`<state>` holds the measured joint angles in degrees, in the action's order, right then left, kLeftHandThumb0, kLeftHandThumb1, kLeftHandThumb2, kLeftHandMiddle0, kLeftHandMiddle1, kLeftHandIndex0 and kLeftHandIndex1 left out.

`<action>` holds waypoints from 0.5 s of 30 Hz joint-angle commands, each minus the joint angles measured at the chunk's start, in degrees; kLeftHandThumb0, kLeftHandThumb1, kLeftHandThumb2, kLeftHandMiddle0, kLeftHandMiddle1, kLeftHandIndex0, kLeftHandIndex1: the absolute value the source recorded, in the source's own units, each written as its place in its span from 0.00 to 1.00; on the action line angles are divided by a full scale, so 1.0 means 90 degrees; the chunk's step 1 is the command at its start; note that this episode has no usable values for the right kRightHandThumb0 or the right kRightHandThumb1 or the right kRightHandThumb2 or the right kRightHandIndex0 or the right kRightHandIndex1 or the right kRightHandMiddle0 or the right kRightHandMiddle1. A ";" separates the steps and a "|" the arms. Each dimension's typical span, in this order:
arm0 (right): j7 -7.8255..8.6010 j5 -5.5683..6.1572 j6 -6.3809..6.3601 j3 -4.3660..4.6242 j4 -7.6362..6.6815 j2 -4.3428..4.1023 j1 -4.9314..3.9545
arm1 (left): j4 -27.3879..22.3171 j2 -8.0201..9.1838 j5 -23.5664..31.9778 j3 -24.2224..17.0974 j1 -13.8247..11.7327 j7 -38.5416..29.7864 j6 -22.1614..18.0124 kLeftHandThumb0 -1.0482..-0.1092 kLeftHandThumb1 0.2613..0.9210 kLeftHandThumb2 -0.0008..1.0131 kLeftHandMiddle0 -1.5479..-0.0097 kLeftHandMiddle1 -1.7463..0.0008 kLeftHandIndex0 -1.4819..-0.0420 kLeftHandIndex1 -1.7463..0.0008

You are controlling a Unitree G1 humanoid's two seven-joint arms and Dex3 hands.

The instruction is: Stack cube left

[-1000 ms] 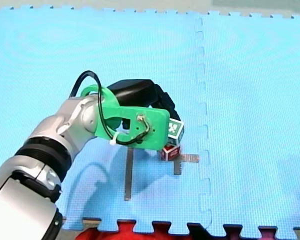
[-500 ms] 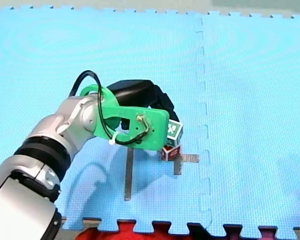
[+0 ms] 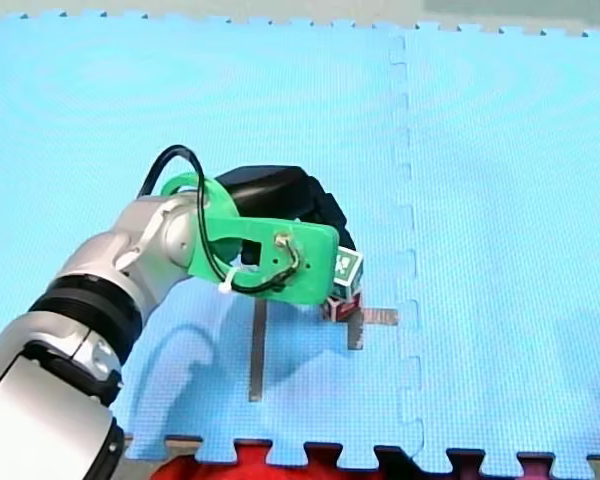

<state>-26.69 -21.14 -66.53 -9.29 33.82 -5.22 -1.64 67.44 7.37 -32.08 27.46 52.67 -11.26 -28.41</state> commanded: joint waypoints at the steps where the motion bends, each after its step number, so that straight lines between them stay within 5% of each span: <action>1: -0.0016 0.0000 0.0002 -0.0022 -0.0018 -0.0005 0.0026 | 0.0031 0.0003 -0.0021 0.0028 -0.0017 0.0037 -0.0013 0.58 0.82 0.00 0.33 0.00 0.10 1.00; 9: 0.0151 0.0155 0.0045 0.0055 -0.0107 0.0019 0.0096 | 0.0042 0.0028 -0.0047 0.0051 -0.0047 0.0084 -0.0081 0.59 0.83 0.00 0.33 0.00 0.10 1.00; 15: 0.0130 0.0096 0.0096 0.0019 -0.0184 0.0076 0.0138 | 0.0064 0.0029 -0.0060 0.0060 -0.0064 0.0126 -0.0102 0.59 0.83 0.00 0.34 0.00 0.10 1.00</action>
<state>-25.26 -20.21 -65.88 -8.86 32.43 -4.54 -0.61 67.81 7.49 -32.50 27.86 52.30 -10.27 -29.28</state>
